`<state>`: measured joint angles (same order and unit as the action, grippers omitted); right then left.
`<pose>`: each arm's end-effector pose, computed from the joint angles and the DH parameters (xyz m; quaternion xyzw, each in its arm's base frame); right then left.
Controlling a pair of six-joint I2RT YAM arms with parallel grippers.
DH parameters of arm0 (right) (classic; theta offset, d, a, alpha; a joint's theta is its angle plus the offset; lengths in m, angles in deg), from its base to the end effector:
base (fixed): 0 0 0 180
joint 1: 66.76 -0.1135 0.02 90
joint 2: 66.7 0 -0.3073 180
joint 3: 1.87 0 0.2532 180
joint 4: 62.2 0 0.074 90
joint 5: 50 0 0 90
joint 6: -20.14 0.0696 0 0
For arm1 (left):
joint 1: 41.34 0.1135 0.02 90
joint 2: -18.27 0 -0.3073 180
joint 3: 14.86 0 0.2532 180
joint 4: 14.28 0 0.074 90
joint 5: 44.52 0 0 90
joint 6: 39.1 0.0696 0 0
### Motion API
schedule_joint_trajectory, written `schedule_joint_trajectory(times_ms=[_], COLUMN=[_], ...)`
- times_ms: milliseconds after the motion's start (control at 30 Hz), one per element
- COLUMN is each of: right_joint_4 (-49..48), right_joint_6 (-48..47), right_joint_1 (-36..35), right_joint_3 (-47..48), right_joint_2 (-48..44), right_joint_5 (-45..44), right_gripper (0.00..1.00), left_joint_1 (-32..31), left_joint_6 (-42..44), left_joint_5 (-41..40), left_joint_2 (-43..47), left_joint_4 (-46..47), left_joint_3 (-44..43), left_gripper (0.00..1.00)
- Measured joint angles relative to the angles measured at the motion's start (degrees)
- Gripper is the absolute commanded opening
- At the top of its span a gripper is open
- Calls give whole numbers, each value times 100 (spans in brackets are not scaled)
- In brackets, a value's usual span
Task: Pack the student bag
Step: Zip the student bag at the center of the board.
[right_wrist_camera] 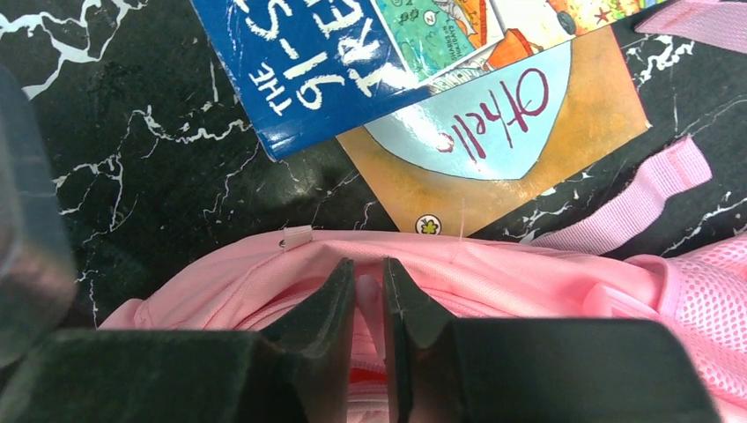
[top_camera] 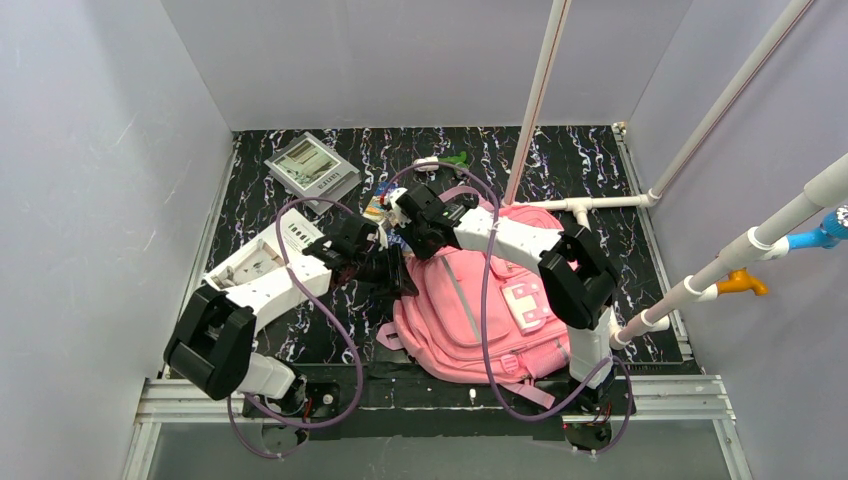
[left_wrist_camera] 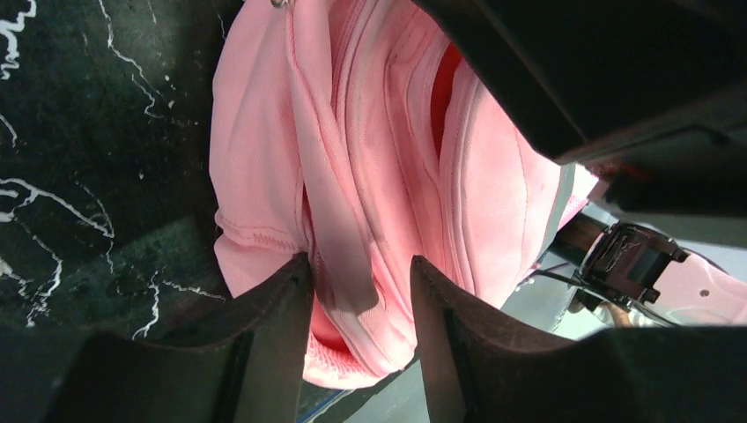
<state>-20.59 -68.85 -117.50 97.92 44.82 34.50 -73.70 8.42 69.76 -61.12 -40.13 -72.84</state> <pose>0.3002 0.3567 0.2330 -0.3850 0.8666 0.0961 0.3025 0.2317 -0.1807 0.2222 -0.0040 0.9136 -0.3720 0.1639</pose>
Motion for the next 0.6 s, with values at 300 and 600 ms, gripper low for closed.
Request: schedule_joint_trajectory(times_ms=[300,600], right_joint_4=[-72,37], right_joint_6=[2,-188], right_joint_1=[-42,-44], right_joint_3=[-81,-81], right_joint_2=[-118,-122], right_joint_5=[-308,-350], right_gripper=[32,34], left_joint_1=[24,37], left_joint_6=[-275,-319], left_joint_5=[192,238], left_joint_2=[-238,-243], left_joint_4=[490,616], left_joint_3=[184,256], left_gripper=[34,32])
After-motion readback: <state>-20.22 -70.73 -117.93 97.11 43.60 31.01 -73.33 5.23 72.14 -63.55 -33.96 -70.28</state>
